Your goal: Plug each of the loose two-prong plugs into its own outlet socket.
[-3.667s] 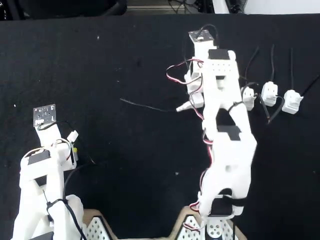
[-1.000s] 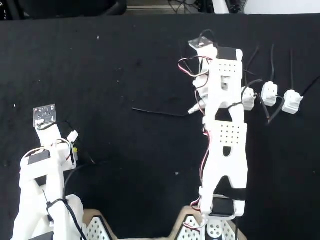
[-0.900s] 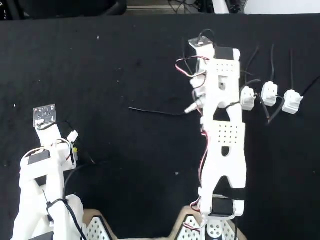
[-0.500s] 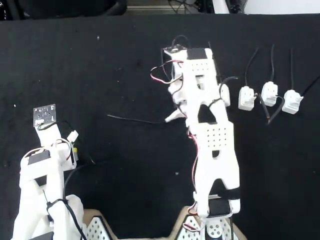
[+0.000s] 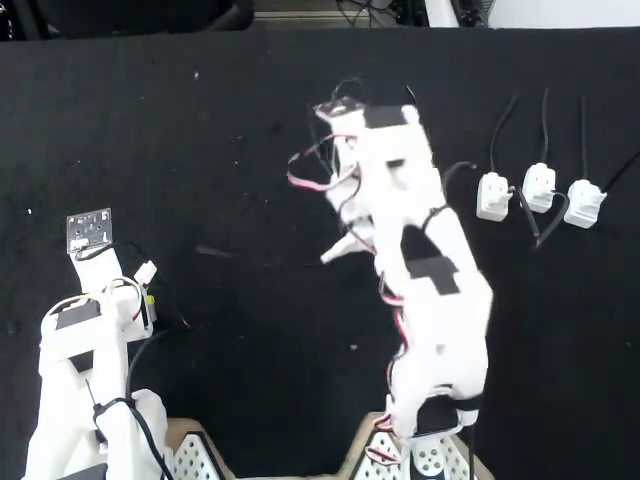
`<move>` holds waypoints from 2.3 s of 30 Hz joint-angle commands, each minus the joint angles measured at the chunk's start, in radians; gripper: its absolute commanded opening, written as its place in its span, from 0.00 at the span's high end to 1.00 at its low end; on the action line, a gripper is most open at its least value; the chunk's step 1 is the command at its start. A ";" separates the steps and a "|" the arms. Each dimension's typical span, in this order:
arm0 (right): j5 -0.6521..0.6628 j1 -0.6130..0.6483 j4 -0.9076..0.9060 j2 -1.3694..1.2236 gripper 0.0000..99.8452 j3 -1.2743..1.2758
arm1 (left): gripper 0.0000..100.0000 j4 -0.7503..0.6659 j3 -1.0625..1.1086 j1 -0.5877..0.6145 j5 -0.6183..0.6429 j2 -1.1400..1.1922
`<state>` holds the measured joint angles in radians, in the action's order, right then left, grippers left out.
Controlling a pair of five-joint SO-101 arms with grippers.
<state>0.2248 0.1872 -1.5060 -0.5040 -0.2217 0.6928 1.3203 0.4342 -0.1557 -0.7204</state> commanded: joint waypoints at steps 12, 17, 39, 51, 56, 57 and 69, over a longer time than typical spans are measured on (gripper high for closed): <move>-0.011 -0.046 0.419 0.286 0.99 0.392 | 0.84 -0.012 0.001 -0.013 0.008 -0.014; -0.091 -0.149 0.413 0.282 0.99 0.255 | 0.84 -0.012 0.001 -0.013 0.008 -0.014; -0.130 -0.241 0.305 -0.128 0.99 -0.249 | 0.84 -0.012 0.001 -0.012 0.008 -0.014; -0.072 -0.180 -0.110 -0.303 0.80 -0.710 | 0.84 -0.012 0.001 -0.013 0.008 -0.014; -0.080 -0.173 -0.262 -0.263 0.80 -0.964 | 0.84 -0.012 0.001 -0.013 0.008 -0.014; -0.080 -0.176 -0.261 -0.245 0.80 -0.969 | 0.84 -0.012 0.001 -0.013 0.008 -0.014; -0.072 -0.198 -0.261 0.326 0.99 -0.433 | 0.84 -0.009 0.002 -0.013 0.008 -0.014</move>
<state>0.1450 0.0015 -1.7346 -0.4227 -0.7864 0.6928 1.3203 0.4342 -0.1557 -0.7204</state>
